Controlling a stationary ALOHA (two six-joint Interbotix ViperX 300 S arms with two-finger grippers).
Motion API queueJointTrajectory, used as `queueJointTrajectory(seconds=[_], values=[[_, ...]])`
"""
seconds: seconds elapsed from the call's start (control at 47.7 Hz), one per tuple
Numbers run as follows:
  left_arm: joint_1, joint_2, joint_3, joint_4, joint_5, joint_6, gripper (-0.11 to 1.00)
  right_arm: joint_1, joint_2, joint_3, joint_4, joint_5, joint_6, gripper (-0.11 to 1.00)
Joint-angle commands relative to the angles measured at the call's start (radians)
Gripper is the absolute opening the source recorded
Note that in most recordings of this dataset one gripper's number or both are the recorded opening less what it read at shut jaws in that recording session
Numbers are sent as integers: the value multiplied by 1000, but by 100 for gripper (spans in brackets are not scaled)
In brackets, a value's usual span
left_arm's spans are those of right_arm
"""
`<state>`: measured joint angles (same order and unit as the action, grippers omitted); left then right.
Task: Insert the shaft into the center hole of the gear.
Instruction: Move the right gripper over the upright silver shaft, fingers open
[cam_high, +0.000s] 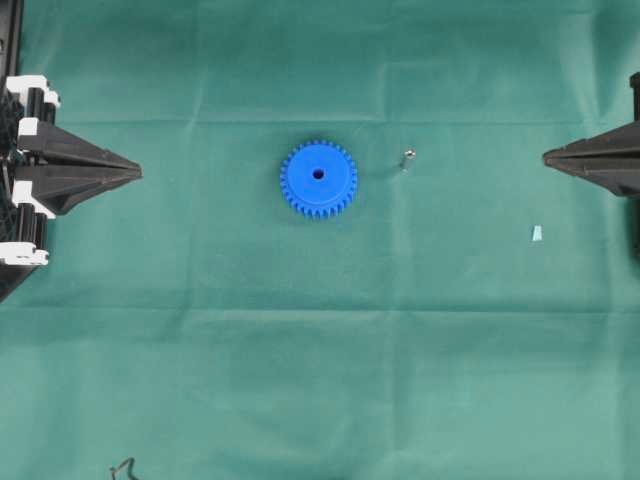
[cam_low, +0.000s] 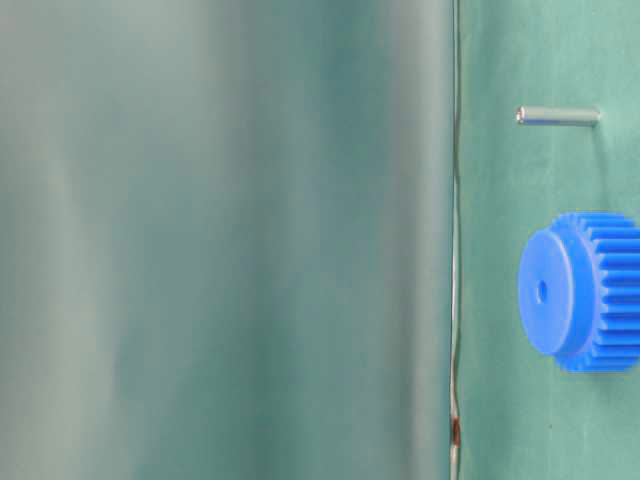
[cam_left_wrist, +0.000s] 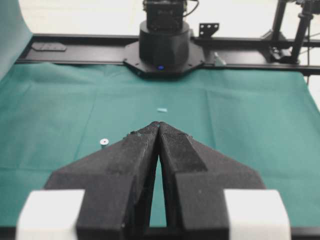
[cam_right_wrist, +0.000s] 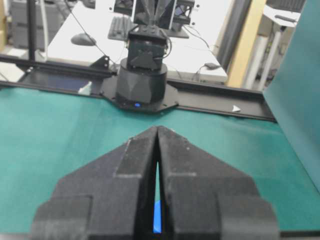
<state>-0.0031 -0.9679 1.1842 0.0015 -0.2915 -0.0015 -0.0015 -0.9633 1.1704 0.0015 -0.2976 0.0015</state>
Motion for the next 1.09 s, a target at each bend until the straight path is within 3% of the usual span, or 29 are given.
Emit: queueJointTrajectory(seconds=[0.0, 0.272, 0.566, 0.671, 0.922, 1.069], values=[[0, 6, -37, 14, 6, -8, 0, -5, 11, -17, 0, 2, -9, 2], [2, -2, -41, 14, 38, -9, 0, -31, 44, -49, 9, 14, 6, 2], [2, -2, -43, 14, 55, -8, 0, -118, 245, -114, 12, 8, 8, 4], [2, -2, -41, 14, 60, -9, 0, -144, 330, -133, 14, 2, 8, 20], [2, -2, -41, 15, 60, -8, 0, -224, 583, -153, 37, -29, 5, 90], [2, 0, -41, 14, 66, -8, 0, -252, 713, -147, 52, -112, 6, 89]])
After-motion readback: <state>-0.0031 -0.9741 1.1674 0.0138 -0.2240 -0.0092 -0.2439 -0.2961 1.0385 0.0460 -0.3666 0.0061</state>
